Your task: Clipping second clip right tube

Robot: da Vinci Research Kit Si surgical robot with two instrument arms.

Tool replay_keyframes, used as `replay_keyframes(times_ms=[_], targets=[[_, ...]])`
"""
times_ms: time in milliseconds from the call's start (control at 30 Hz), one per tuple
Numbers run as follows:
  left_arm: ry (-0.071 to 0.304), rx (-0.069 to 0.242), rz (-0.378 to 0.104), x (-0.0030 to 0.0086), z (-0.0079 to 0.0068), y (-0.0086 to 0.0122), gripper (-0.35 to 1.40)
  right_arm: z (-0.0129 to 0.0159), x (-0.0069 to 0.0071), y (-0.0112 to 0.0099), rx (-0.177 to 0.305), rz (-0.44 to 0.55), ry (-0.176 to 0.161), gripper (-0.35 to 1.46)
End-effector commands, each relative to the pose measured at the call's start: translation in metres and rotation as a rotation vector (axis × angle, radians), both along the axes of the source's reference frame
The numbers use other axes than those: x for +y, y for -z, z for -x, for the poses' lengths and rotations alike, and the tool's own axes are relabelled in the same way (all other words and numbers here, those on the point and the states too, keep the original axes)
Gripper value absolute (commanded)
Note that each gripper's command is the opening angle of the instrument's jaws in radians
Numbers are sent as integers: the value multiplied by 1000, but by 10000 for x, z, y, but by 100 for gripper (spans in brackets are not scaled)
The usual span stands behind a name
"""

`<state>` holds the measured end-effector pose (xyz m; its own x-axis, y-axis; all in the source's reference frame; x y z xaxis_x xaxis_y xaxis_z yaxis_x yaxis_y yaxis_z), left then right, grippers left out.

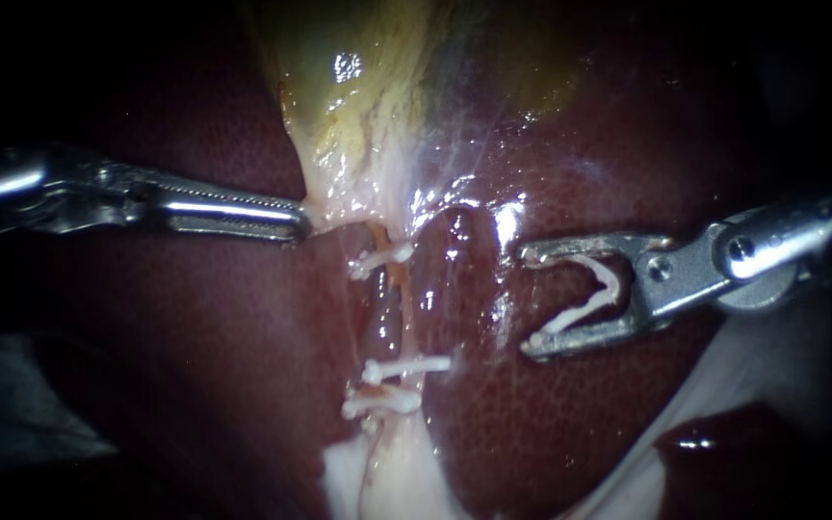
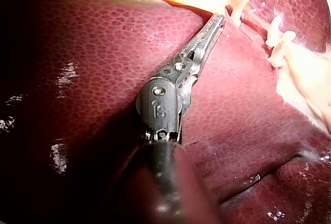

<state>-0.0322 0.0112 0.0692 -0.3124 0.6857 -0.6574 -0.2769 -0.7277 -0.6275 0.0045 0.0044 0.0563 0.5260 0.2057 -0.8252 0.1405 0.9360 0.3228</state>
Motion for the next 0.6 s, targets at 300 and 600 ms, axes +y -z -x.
replay_keyframes(times_ms=[300, 600], targets=[[9, -13, -17, 14, -30, 47, -35, -2, 0, 1, 0, 0, 0, 50], [30, -16, -25, 32, -54, 91, -35, -18, 0, -4, -2, 5, -3, 50]])
